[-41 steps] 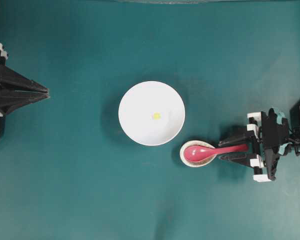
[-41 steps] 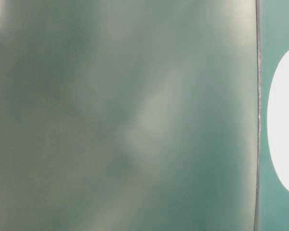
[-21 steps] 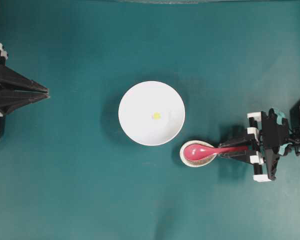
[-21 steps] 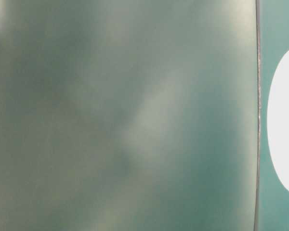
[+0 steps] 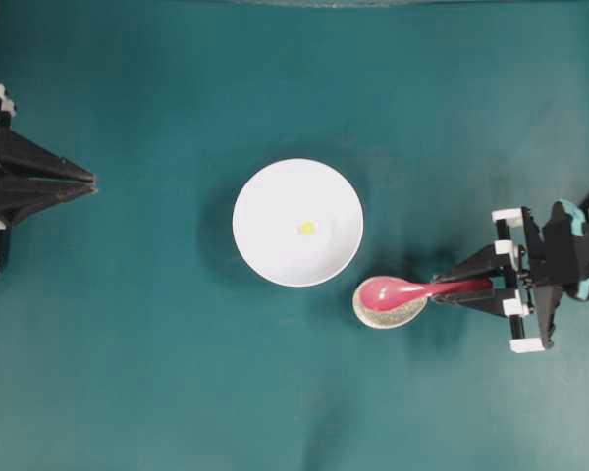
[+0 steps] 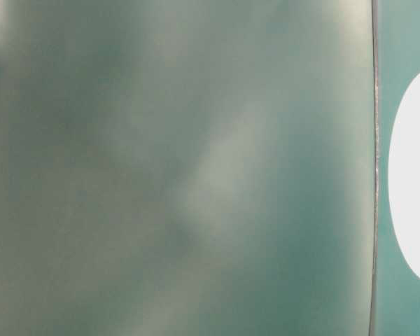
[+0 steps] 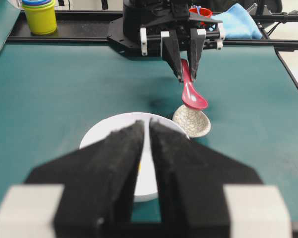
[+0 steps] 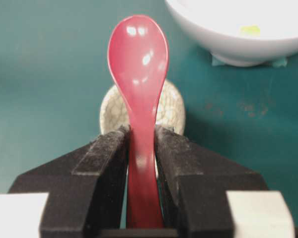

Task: Scoop the yellow hexagonal prism block from the bowl with a spoon using the right arm.

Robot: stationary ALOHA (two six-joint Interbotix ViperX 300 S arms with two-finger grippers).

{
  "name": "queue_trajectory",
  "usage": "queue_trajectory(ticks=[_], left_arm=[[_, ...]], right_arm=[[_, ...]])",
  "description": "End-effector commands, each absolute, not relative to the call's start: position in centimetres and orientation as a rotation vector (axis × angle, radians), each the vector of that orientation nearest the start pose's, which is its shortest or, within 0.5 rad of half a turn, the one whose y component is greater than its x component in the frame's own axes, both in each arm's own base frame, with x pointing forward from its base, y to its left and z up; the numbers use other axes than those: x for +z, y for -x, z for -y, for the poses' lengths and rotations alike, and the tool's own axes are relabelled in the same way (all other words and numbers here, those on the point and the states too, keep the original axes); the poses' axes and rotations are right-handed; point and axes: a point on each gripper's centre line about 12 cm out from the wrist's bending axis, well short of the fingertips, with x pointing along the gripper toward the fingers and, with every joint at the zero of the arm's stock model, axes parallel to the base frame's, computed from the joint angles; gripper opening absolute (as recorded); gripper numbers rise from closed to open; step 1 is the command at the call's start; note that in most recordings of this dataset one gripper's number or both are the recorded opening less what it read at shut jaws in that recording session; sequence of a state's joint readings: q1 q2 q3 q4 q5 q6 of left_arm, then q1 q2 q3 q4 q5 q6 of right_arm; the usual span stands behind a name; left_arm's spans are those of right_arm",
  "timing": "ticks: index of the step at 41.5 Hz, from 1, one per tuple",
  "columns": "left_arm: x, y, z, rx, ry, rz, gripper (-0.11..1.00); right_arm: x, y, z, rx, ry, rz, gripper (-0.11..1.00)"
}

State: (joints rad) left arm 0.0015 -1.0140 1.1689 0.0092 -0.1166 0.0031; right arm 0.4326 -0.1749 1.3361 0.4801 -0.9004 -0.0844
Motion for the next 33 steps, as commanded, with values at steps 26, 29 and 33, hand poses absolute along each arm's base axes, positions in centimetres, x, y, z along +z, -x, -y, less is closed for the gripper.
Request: queue_trajectory(ticks=[26, 29, 33], left_arm=[[29.4, -19.4, 0.0, 0.001, -0.017, -0.014, 0.14], [29.4, -19.4, 0.0, 0.001, -0.017, -0.014, 0.14], [29.4, -19.4, 0.0, 0.001, -0.017, -0.015, 0.14]], right_arm=[[24.6, -23.9, -2.2, 0.039, -0.185, -0.312, 0.25], [25.1, -23.9, -1.8, 0.030, -0.190, -0.315, 0.25], [25.3, -23.9, -1.5, 0.022, -0.194, -0.323, 0.25]])
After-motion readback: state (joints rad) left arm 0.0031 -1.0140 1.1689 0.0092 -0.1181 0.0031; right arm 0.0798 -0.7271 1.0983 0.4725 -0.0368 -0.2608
